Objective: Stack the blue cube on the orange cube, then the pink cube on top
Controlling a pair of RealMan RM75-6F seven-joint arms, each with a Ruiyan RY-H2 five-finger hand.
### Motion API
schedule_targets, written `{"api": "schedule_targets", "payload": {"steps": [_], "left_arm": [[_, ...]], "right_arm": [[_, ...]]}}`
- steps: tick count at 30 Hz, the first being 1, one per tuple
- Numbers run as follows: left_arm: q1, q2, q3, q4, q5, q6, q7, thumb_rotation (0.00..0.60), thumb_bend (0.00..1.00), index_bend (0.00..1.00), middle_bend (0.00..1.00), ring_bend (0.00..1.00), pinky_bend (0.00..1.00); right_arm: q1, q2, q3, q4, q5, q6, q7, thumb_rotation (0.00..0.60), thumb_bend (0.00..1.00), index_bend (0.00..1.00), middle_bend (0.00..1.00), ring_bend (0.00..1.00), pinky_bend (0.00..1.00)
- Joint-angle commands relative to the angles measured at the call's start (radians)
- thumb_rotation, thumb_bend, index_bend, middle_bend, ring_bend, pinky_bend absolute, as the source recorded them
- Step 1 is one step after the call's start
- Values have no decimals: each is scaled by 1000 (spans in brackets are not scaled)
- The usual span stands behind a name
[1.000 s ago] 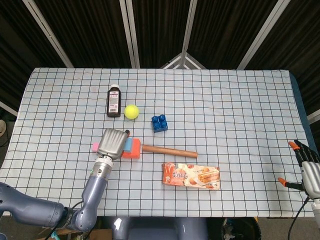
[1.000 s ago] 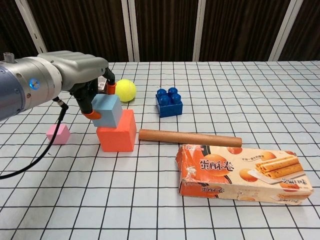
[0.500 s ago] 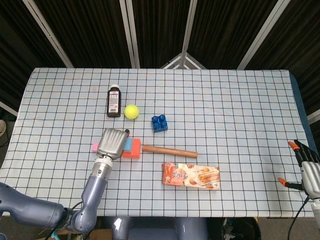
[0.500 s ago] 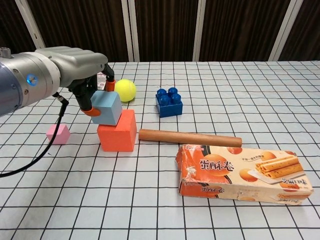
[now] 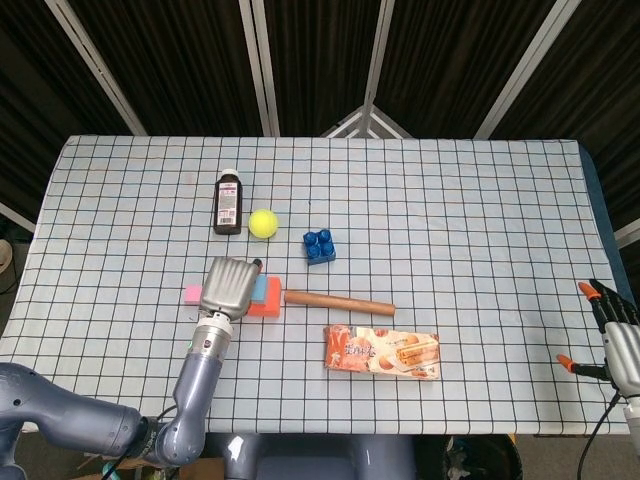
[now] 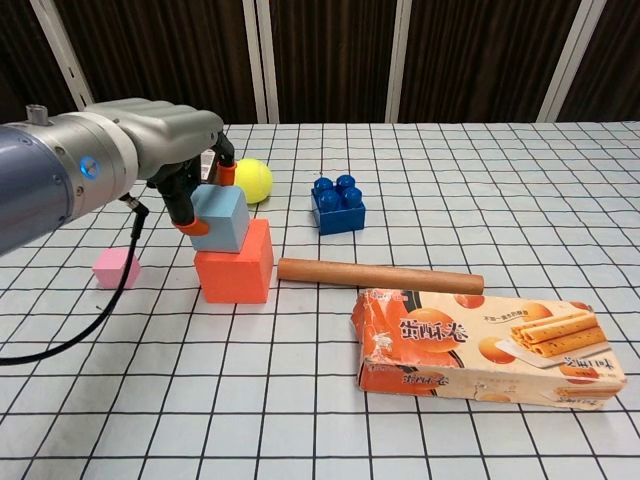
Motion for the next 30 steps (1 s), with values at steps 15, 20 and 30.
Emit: {"api": "schedule_targets", "payload": {"steps": [15, 20, 30], "left_arm": [[-12, -76, -47, 3, -27, 106, 74, 600, 332, 442, 884, 854, 905], [-11, -81, -52, 10, -31, 98, 77, 600, 332, 442, 884, 854, 905], [-6, -86, -56, 25, -24, 72, 68, 600, 331, 442, 884, 854, 905]], "right_arm": [[0, 2, -2, 2, -4, 0, 8, 600, 129, 0, 7, 29, 103], [-1, 2, -1, 1, 1, -2, 6, 600, 129, 0, 7, 29, 103], [-1, 3, 0, 2, 3, -1, 7, 600, 128, 0, 7, 29, 103]]}}
